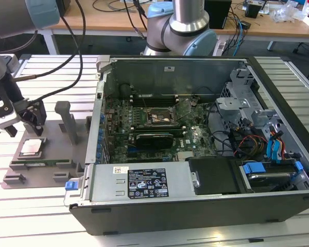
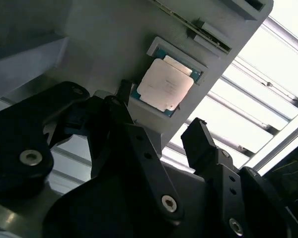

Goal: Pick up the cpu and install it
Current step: 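Pick up the cpu and move it towards the insertion slot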

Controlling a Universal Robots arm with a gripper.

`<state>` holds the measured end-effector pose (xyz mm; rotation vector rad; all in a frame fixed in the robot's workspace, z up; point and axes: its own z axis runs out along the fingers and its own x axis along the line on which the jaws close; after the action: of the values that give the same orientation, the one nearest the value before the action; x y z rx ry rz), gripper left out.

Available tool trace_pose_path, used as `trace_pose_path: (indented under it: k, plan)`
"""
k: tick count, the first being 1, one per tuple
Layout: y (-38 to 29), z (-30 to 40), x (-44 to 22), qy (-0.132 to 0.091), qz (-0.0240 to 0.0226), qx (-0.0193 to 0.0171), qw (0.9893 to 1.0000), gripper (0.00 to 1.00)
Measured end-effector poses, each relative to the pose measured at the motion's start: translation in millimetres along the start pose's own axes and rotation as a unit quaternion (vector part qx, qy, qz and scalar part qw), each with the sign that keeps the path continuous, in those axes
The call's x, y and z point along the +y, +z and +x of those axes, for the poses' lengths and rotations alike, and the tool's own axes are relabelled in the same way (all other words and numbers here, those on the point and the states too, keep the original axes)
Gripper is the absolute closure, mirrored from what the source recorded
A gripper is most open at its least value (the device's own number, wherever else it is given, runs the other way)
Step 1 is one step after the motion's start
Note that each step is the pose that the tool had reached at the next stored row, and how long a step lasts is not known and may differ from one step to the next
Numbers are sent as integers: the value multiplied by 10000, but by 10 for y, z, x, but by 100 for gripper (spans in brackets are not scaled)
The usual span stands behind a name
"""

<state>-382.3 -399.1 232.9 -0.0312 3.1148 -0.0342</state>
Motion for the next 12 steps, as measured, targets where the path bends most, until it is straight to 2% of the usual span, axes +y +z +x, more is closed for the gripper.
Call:
trace_pose_path:
  k: [4, 5, 7, 11, 12]
  plan:
    - [57, 19, -1, -15, 2, 0, 10000, 32]
    - [89, 30, -9, -16, 2, 0, 10000, 32]
    - [151, 35, -68, -19, 2, 0, 10000, 32]
    - [220, 36, -78, -191, -2, -4, 9998, 32]
    - [255, 38, -77, -193, -2, -4, 9998, 32]
